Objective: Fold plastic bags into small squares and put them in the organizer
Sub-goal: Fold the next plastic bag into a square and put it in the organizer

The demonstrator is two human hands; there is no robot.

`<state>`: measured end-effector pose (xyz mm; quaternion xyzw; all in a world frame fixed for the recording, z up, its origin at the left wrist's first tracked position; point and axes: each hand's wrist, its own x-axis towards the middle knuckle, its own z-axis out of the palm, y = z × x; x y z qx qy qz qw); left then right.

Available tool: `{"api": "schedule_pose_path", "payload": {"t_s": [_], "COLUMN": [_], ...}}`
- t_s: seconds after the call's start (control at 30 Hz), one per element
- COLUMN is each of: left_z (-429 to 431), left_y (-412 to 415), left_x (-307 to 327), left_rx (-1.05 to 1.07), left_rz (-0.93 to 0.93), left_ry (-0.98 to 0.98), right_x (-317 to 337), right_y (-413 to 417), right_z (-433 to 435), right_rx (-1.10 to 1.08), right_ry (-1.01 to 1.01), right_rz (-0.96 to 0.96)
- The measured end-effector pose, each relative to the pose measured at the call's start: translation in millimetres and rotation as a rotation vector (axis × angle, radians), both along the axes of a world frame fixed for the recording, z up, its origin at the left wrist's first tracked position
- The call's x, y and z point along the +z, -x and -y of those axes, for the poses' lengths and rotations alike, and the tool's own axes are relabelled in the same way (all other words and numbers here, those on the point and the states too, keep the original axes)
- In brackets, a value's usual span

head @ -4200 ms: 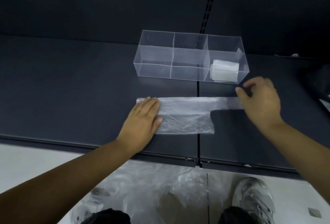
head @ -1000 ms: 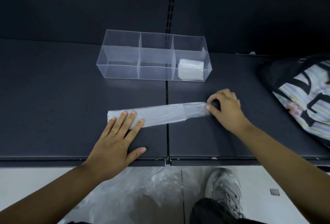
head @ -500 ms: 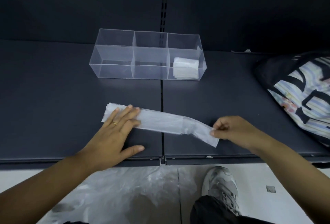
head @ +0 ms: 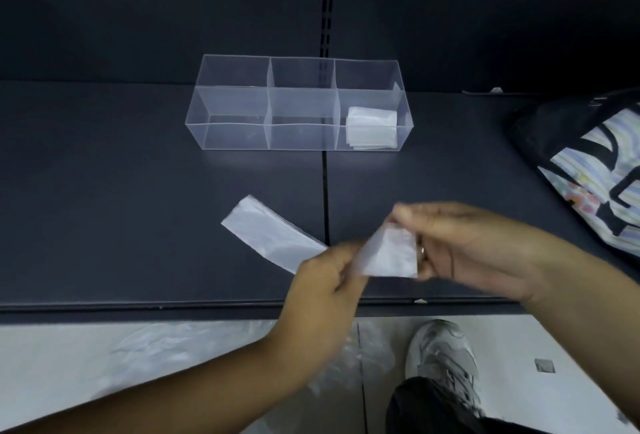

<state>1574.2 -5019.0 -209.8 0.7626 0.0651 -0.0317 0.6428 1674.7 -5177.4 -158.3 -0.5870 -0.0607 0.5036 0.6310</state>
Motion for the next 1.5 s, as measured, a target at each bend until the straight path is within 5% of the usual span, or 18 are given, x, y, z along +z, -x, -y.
{"api": "schedule_pose_path", "payload": {"t_s": [0.1, 0.27, 0.4, 0.57, 0.87, 0.93, 1.0, 1.1, 1.17, 1.27, 1.4, 1.5], "left_z": [-14.4, -37.0, -49.1, -65.3, -109.8, -116.1, -117.2, -95.2, -76.7, -67.3, -64.5, -67.3], "left_y": [-1.0, -7.0, -6.1, -11.7, -42.2, -45.8, -36.7, -5.0, 17.5, 35.8, 33.2, 27.1], "left_x": [6.4, -8.1, -16.0, -38.5, -45.8, -42.5, -36.9, -34.3, -43.4, -60.3, -57.3, -54.2], "left_rx": [0.060, 0.271, 0.180, 0.286, 0.346, 0.426, 0.452, 0.095, -0.236, -0.442, -0.272, -0.152], "left_rz": [-0.158, -0.453, -0.456, -0.482, -0.382, -0.268, -0.012, 0.395, 0.352, 0.162, 0.251, 0.265], "left_ry": [0.157, 0.505, 0.674, 0.721, 0.254, 0.106, -0.241, -0.715, -0.818, -0.900, -0.802, -0.687], "right_x": [-12.9, -54.9, -71.6, -82.6, -86.8, -87.5, -87.3, -84.4, -80.9, -69.7, -41.3, -26.2], "right_y": [-22.7, -12.5, 3.3, 17.0, 23.7, 23.8, 23.7, 23.5, 23.3, 24.0, 27.5, 26.4], "right_z": [-1.2, -21.8, -29.9, -40.2, -33.0, -33.6, -34.7, -35.8, -36.4, -38.1, -40.0, -41.4], "right_rx": [-0.058, 0.291, 0.401, 0.213, 0.095, 0.081, 0.073, 0.062, 0.061, 0.055, -0.009, 0.016], "right_ry": [0.083, -0.115, 0.040, 0.350, 0.449, 0.454, 0.456, 0.449, 0.455, 0.449, 0.221, 0.131], "right_rz": [0.254, -0.083, 0.113, 0.282, 0.285, 0.273, 0.265, 0.247, 0.232, 0.126, -0.182, -0.166]}}
